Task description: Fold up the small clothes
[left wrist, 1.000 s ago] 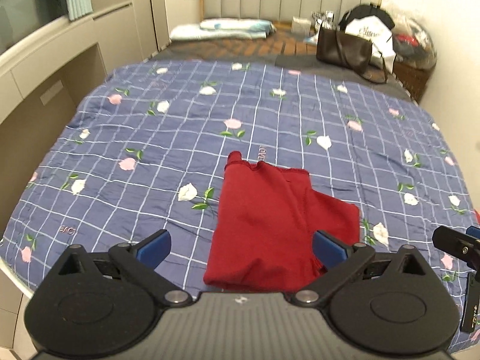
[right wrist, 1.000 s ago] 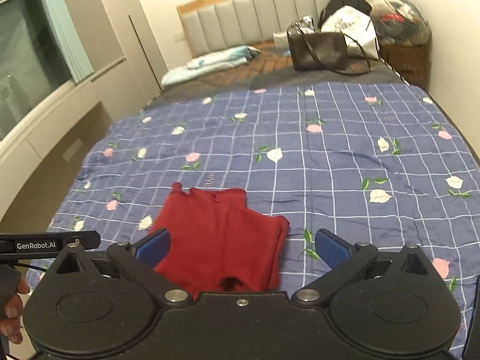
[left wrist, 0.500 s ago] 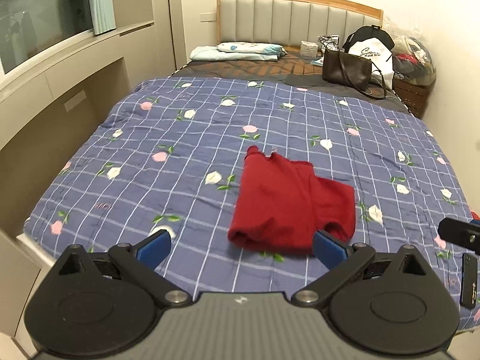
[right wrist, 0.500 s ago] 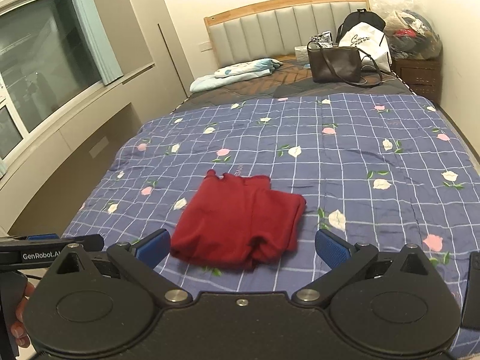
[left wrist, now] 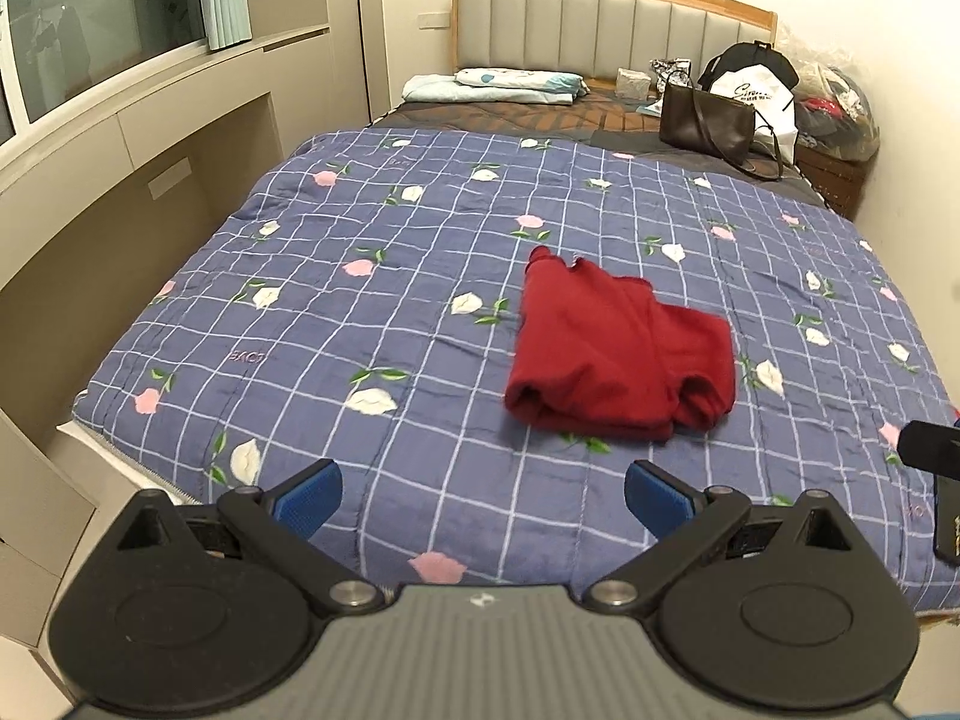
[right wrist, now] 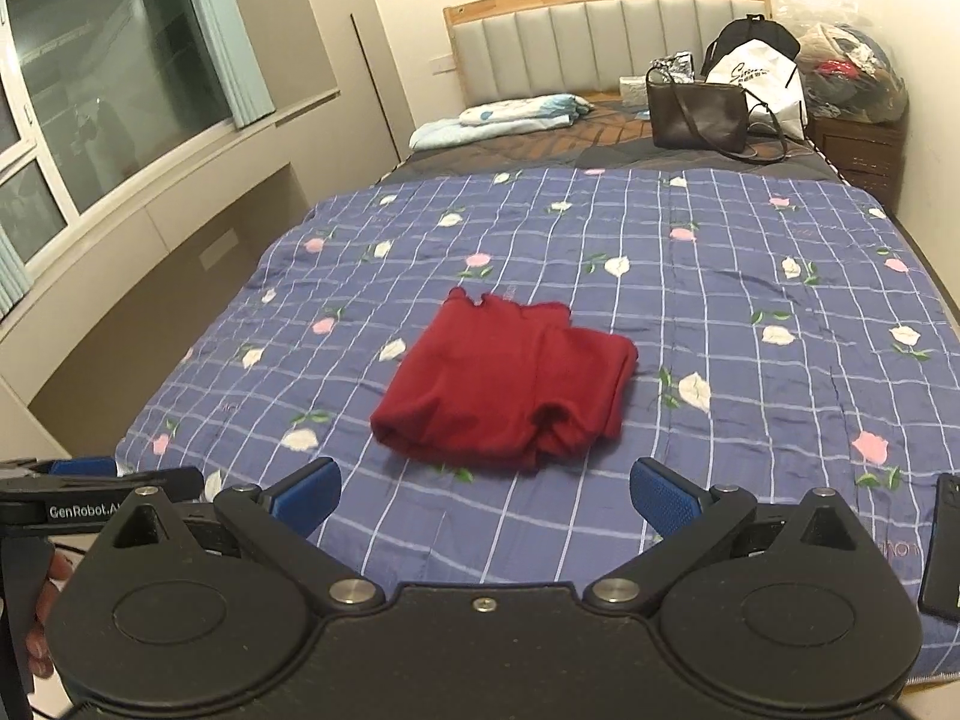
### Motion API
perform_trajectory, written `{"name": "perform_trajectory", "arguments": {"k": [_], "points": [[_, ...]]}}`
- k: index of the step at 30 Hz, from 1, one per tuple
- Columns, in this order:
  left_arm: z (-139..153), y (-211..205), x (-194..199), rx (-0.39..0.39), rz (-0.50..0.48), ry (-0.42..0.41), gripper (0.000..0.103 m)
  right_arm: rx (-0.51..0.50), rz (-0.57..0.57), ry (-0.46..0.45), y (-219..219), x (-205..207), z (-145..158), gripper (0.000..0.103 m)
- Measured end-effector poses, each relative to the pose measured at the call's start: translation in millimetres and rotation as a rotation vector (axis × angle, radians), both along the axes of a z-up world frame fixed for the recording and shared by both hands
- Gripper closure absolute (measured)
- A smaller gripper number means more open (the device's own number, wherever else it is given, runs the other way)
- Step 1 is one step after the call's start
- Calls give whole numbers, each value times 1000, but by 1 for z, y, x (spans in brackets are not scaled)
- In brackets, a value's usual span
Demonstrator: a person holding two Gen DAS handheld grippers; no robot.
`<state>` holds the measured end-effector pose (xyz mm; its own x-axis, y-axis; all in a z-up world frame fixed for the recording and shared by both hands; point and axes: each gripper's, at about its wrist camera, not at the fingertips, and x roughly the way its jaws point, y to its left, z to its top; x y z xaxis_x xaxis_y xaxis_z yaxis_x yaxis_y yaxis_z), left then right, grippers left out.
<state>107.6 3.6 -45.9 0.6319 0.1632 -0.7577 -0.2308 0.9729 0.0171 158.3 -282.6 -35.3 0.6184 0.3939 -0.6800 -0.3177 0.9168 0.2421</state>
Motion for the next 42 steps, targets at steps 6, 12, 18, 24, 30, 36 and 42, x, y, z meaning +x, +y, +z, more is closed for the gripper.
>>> {"name": "perform_trajectory", "arguments": {"k": [6,12,18,24,30,36,42], "points": [[-5,12,-11,12,-22,18,1,-18,4,50,11,-14,-11,1],[-9,17,-13,2,-37,37,1,-23,0,68,20,-18,-12,1],[-10,17,-12,7,-55,40,1,-27,1,74,25,-18,-13,1],[-10,19,-9,3,-56,40,1,-27,-10,76,26,-15,-14,1],[-10,20,-8,3,-56,42,0,-27,-13,77,25,-14,-14,1],[-11,22,-7,-2,-52,45,1,-27,-12,77,25,-14,-14,1],[-12,26,-2,-7,-29,88,1,-28,-12,78,26,-14,-14,1]]}}
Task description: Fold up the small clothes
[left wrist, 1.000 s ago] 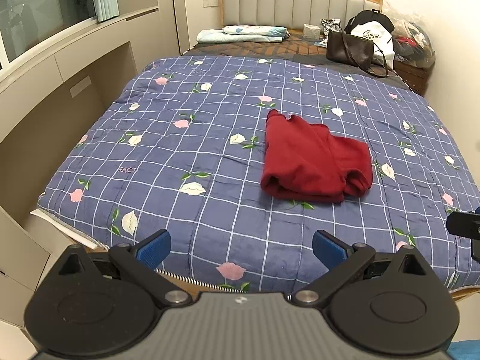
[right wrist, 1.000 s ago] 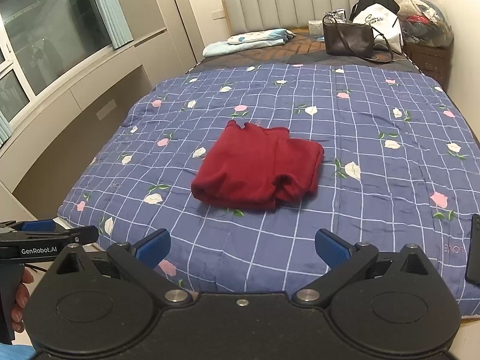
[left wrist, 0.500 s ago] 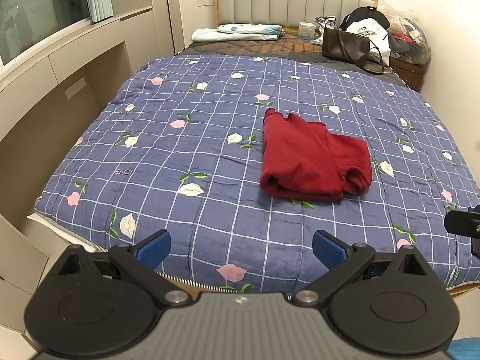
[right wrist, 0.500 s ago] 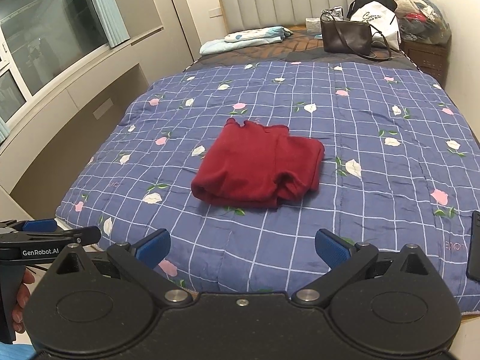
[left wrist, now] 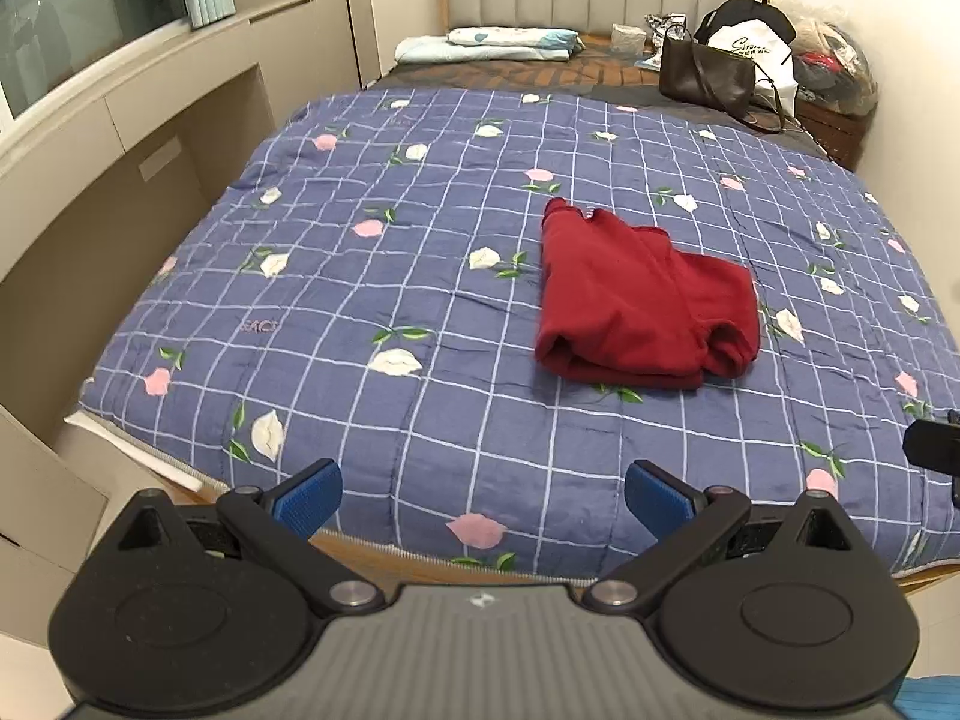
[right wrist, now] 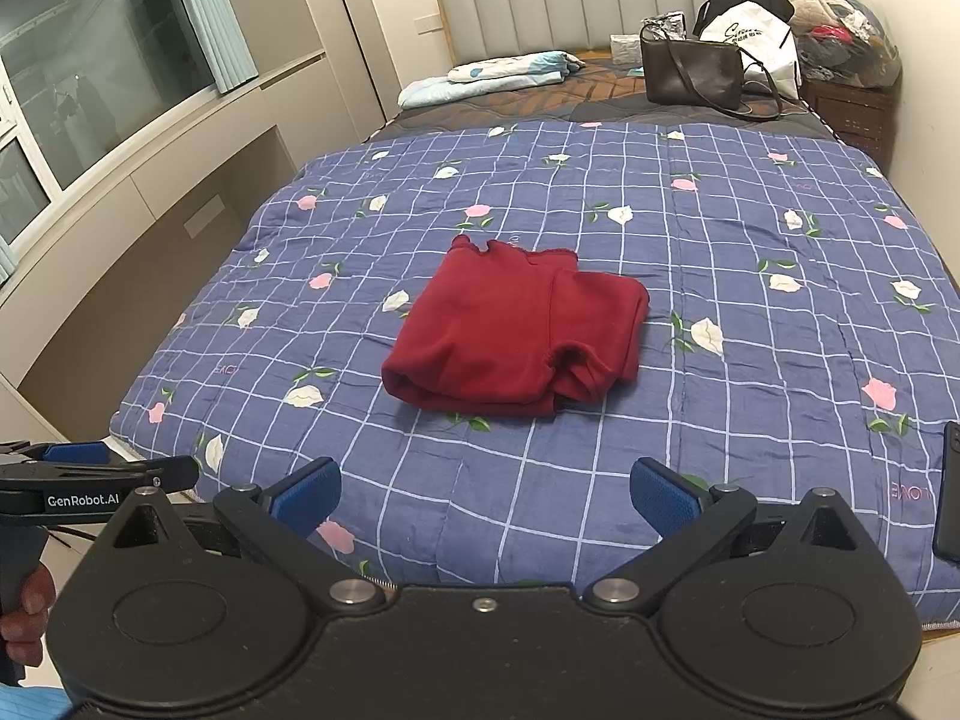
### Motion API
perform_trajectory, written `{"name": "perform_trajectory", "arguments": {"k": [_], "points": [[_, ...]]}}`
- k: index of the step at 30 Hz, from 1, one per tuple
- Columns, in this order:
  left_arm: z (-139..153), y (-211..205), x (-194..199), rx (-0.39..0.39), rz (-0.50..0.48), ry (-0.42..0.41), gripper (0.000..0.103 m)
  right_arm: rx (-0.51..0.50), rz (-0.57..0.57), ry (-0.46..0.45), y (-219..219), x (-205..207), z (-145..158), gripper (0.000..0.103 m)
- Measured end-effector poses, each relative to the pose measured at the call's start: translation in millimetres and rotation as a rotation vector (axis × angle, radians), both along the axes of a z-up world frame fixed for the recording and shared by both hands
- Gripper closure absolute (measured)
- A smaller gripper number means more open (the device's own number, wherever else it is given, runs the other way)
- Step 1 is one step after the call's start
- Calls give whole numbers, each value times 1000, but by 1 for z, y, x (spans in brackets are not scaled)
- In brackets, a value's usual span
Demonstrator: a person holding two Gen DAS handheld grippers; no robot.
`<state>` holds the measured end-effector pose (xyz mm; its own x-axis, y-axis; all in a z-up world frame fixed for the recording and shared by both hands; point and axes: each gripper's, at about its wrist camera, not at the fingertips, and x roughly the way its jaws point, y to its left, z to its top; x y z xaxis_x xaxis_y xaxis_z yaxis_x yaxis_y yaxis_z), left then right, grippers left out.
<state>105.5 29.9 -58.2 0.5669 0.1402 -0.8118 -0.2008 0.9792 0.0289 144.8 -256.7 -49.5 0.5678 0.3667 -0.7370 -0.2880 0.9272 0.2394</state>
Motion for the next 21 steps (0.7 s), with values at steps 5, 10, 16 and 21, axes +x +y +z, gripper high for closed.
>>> {"name": "perform_trajectory", "arguments": {"k": [5,10,16,21], "points": [[0,3,-2,-24,3,-14,1,0,0,0,0,0,0,1],[-1,0,0,-14,2,-3,1,0,1,2,0,0,-1,1],[-2,-4,2,-23,-1,2,1,1,5,14,-5,4,-6,1],[-2,-11,6,-9,2,4,1,2,6,19,-9,9,-7,1]]}}
